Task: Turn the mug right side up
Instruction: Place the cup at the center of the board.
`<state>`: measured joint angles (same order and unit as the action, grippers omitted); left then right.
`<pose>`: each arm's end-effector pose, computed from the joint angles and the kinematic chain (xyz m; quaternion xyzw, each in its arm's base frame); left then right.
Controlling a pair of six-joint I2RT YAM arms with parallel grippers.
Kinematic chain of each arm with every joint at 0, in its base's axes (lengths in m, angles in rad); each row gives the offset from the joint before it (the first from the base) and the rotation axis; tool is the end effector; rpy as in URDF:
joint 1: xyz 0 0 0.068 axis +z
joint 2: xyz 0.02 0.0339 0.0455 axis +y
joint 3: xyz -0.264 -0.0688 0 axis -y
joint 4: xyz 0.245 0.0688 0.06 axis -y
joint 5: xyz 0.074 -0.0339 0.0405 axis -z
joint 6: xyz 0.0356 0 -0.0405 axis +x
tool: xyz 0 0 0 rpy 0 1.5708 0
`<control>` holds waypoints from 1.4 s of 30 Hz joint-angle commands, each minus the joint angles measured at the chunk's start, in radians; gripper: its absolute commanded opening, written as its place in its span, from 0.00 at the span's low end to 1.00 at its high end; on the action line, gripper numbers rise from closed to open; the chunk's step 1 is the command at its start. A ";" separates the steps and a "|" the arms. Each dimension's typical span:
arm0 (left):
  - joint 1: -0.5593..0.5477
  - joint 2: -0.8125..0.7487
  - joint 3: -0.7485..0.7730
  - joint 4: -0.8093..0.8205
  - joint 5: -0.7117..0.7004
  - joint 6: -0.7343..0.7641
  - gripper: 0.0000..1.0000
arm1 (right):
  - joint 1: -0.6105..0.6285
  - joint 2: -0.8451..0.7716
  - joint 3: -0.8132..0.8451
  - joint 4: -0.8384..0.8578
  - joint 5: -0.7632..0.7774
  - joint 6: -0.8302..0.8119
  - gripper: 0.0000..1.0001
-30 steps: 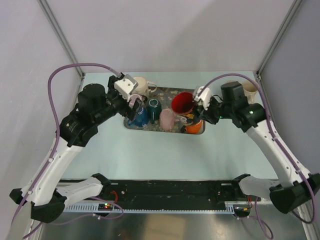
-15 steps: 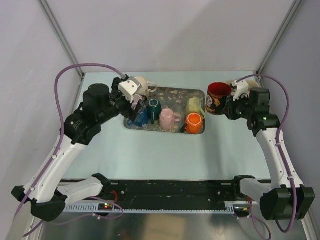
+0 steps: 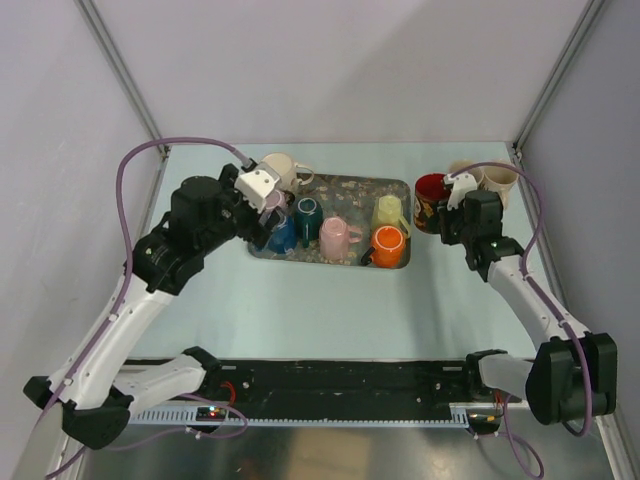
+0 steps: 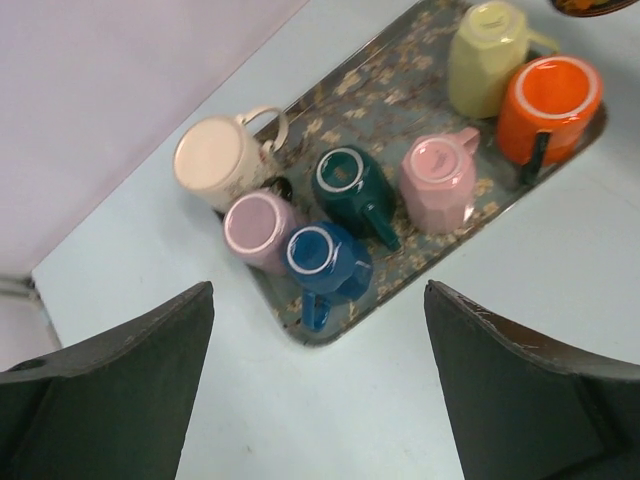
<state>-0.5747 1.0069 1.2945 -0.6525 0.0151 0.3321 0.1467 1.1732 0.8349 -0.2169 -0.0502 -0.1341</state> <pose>0.1669 -0.1087 0.4245 0.3646 0.7386 -0.0748 0.5621 0.2588 0.0401 0.2744 -0.1343 0.8632 0.0250 0.4860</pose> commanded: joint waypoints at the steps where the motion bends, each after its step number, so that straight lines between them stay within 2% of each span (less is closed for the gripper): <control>1: 0.061 -0.017 -0.018 0.019 -0.141 -0.095 0.90 | 0.038 -0.022 -0.003 0.299 0.132 -0.016 0.00; 4: 0.136 -0.032 -0.044 0.018 -0.175 -0.233 0.91 | 0.052 -0.017 -0.028 0.311 0.162 -0.013 0.00; 7: 0.233 -0.028 -0.075 0.017 -0.175 -0.309 0.91 | 0.048 -0.005 -0.036 0.308 0.185 0.004 0.00; 11: 0.368 0.030 -0.090 0.016 -0.064 -0.399 0.89 | 0.034 0.013 -0.037 0.306 0.202 0.020 0.00; 14: 0.419 0.087 -0.106 0.016 0.024 -0.437 0.86 | 0.020 0.032 -0.037 0.312 0.204 0.026 0.00; 27: 0.500 0.341 -0.193 0.074 0.149 -0.541 0.76 | 0.016 0.090 -0.040 0.316 0.185 0.060 0.00; 31: 0.505 0.459 -0.156 0.099 0.173 -0.515 0.70 | 0.011 0.088 -0.041 0.302 0.177 0.068 0.00; 42: 0.507 0.760 0.059 0.119 0.093 -0.490 0.54 | -0.005 0.077 -0.044 0.274 0.148 0.081 0.00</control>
<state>-0.0753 1.7092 1.2495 -0.5735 0.1333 -0.1669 0.1551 1.2888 0.7662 -0.0940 0.1051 -0.0776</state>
